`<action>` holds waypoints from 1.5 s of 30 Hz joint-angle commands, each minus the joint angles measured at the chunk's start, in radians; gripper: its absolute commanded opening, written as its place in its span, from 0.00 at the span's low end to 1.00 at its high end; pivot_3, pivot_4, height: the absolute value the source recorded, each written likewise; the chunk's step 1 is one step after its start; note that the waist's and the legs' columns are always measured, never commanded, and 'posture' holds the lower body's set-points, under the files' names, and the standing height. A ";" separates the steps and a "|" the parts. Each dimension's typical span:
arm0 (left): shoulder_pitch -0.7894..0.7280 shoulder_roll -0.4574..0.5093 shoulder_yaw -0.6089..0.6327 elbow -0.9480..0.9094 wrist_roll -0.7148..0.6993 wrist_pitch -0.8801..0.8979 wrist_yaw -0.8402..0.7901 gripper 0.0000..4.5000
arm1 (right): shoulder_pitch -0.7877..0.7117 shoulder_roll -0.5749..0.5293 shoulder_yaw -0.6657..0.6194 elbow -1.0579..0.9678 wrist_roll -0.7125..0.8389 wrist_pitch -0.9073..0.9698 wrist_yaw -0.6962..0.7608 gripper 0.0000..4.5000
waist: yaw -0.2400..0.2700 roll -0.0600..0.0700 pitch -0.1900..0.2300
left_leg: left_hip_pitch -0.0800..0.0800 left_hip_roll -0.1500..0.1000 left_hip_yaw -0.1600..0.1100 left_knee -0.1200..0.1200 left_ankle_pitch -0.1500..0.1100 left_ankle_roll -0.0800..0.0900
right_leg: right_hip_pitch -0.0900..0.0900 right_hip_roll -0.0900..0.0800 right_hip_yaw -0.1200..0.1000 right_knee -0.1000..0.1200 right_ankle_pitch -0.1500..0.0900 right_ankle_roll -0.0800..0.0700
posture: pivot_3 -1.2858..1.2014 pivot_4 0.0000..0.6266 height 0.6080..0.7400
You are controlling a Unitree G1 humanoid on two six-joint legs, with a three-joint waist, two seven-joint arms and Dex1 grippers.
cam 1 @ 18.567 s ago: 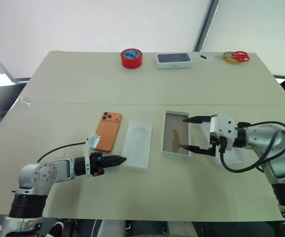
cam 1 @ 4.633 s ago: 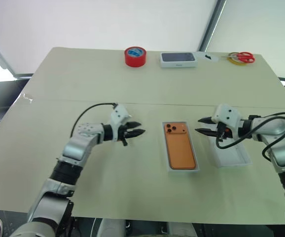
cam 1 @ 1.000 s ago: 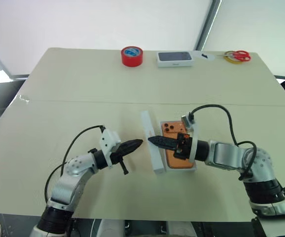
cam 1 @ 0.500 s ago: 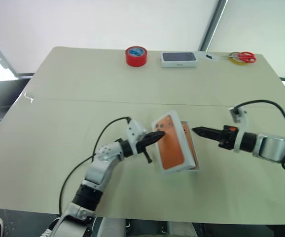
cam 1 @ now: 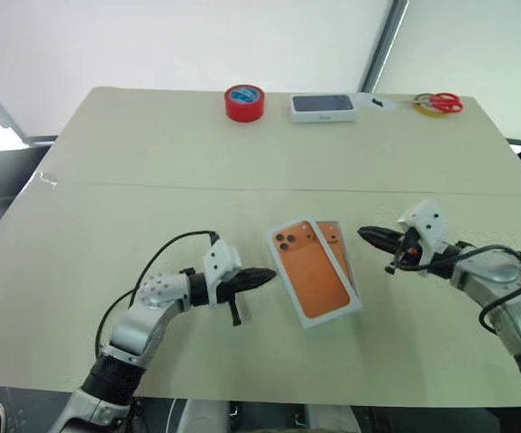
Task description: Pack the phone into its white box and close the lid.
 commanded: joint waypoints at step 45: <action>-0.350 -0.331 0.040 0.289 0.055 -0.042 0.172 0.00 | -0.045 0.141 -0.122 -0.040 -0.087 -0.011 0.179 0.00 | 0.013 0.000 0.000 | 0.005 -0.001 -0.002 0.005 -0.001 0.001 | 0.009 -0.001 -0.003 0.000 0.000 0.000 | 0.52 0.24 0.92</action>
